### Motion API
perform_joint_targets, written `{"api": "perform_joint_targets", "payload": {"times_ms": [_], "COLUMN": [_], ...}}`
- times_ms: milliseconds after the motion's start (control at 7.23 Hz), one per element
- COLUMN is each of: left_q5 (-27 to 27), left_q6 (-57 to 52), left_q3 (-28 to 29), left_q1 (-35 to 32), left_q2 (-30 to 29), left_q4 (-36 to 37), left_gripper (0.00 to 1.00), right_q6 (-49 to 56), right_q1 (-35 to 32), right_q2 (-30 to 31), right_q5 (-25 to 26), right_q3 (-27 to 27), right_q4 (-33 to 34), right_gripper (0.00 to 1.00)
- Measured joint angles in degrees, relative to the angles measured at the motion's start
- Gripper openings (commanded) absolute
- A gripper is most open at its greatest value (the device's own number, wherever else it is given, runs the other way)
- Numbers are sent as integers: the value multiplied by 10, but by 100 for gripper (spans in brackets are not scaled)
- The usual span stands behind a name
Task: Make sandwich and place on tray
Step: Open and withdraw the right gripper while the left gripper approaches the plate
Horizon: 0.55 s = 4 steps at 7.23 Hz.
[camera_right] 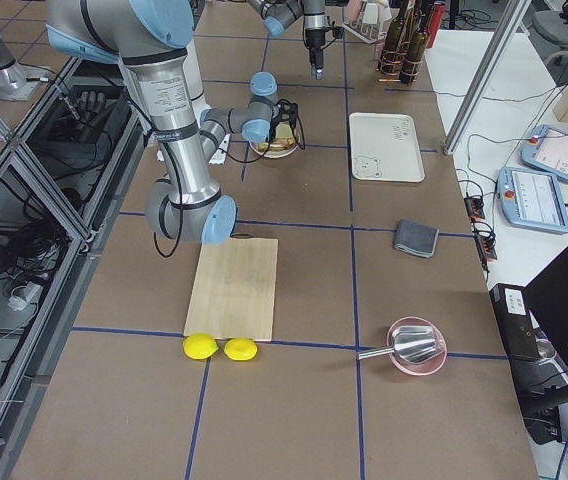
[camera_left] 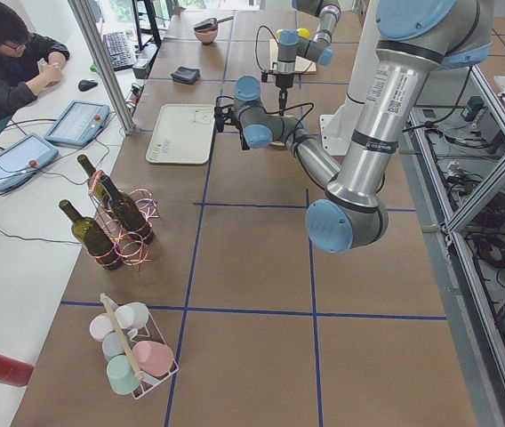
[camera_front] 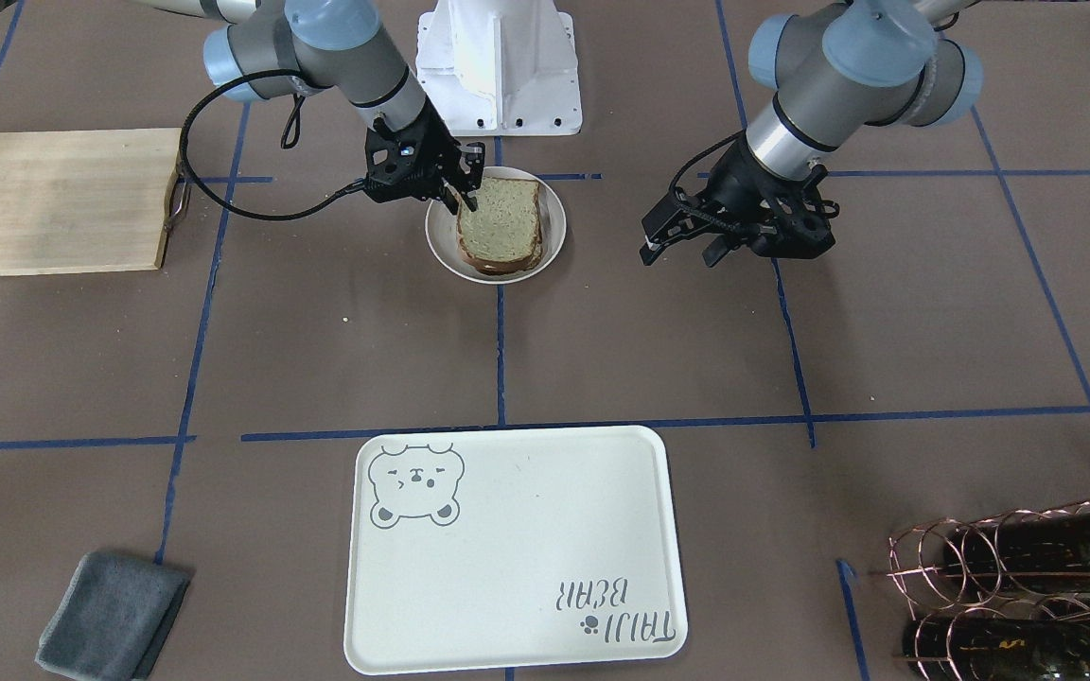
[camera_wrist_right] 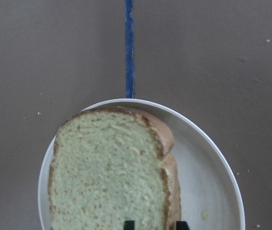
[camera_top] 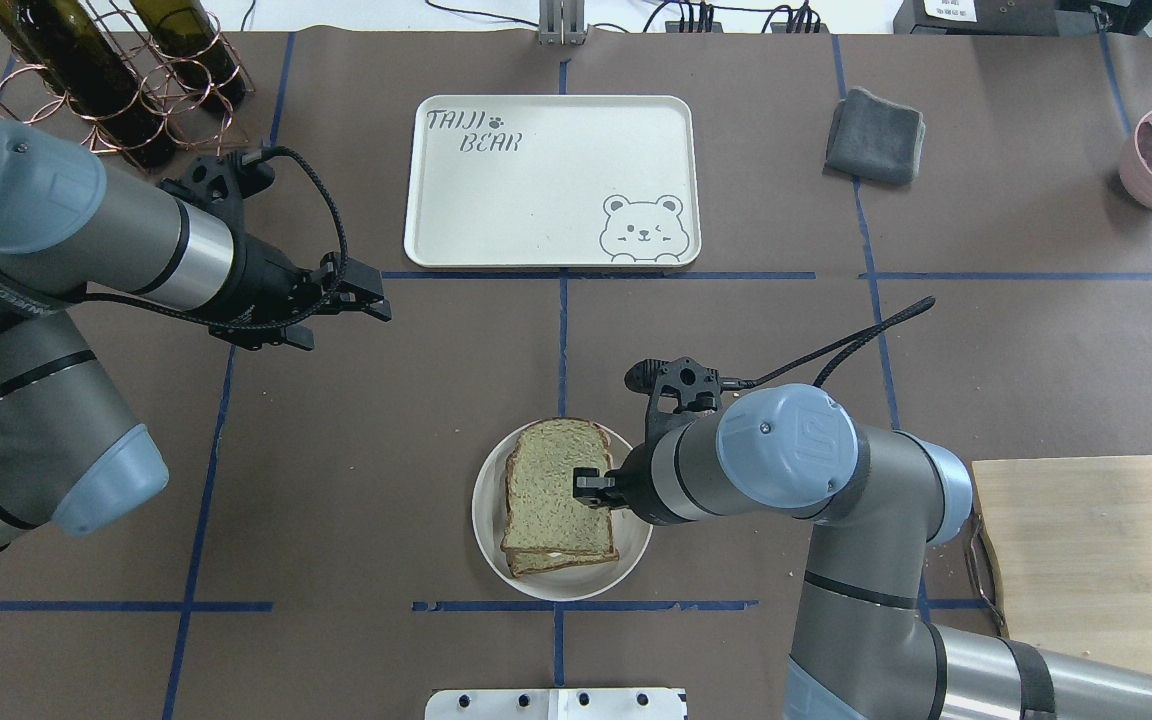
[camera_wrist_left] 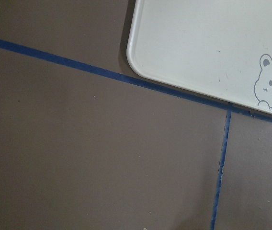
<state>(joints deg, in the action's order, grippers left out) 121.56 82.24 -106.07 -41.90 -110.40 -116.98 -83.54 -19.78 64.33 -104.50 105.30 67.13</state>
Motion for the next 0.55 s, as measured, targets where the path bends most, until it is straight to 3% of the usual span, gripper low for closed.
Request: {"api": "perform_joint_targets", "payload": {"times_ms": [138,415,553], "left_q5": [0,-16,-41], "left_q6": [0,13,37], "left_q3": [3,5,6], "left_q1": [7,43,74], "left_q2": [-1,-3,-7], "left_q4": [-4,-10,-11], "left_gripper": [99,73,68], "right_q6": [0,1,6], "right_q1": [-11,-53,-81], "right_q2": [0,-1,0], "right_q5": [-6,-39,-55], "right_q3": [9,41,52], "right_q4": [7,68,103], "right_gripper": [100,100,100]}}
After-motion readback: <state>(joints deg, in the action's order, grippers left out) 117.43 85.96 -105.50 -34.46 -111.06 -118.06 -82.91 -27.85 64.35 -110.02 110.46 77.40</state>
